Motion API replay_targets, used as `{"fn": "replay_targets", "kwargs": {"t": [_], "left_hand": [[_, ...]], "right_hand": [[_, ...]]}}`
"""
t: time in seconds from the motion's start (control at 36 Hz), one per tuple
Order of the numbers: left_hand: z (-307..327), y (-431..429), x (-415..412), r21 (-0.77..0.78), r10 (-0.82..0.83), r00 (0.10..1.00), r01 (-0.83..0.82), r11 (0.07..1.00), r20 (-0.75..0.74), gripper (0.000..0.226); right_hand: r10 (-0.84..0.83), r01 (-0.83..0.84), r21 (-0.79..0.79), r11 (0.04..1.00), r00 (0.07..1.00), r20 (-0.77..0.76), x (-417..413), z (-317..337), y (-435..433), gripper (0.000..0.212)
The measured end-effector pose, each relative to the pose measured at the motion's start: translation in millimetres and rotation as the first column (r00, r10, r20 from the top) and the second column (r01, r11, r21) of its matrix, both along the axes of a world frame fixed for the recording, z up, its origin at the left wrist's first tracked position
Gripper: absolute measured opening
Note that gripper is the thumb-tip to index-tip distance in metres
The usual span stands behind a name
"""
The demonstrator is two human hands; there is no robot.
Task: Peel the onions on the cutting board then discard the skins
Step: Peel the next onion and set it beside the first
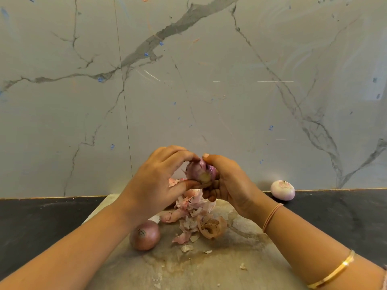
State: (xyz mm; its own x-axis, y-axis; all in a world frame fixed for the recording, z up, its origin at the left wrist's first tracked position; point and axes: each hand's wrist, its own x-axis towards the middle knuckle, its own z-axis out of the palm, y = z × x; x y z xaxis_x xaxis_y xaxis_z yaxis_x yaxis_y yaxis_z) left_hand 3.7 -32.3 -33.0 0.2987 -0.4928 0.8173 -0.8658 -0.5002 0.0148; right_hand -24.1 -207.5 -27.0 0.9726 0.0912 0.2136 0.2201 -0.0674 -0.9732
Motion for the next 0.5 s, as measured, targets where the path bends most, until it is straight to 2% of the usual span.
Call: {"fn": "replay_targets", "kwargs": {"t": [0.17,0.5], "left_hand": [[0.1,0.0,0.4,-0.010,0.019,0.998,-0.018,1.000,0.066,0.031],[-0.2,-3.4,-3.6,-0.088,0.043,0.988,-0.030,0.996,0.146,0.021]], "right_hand": [[0.001,-0.001,-0.007,1.000,1.000,-0.017,0.5,-0.6,1.4,0.044],[0.047,-0.041,0.096,0.995,0.997,-0.067,2.3,-0.7,-1.9,0.053]]}}
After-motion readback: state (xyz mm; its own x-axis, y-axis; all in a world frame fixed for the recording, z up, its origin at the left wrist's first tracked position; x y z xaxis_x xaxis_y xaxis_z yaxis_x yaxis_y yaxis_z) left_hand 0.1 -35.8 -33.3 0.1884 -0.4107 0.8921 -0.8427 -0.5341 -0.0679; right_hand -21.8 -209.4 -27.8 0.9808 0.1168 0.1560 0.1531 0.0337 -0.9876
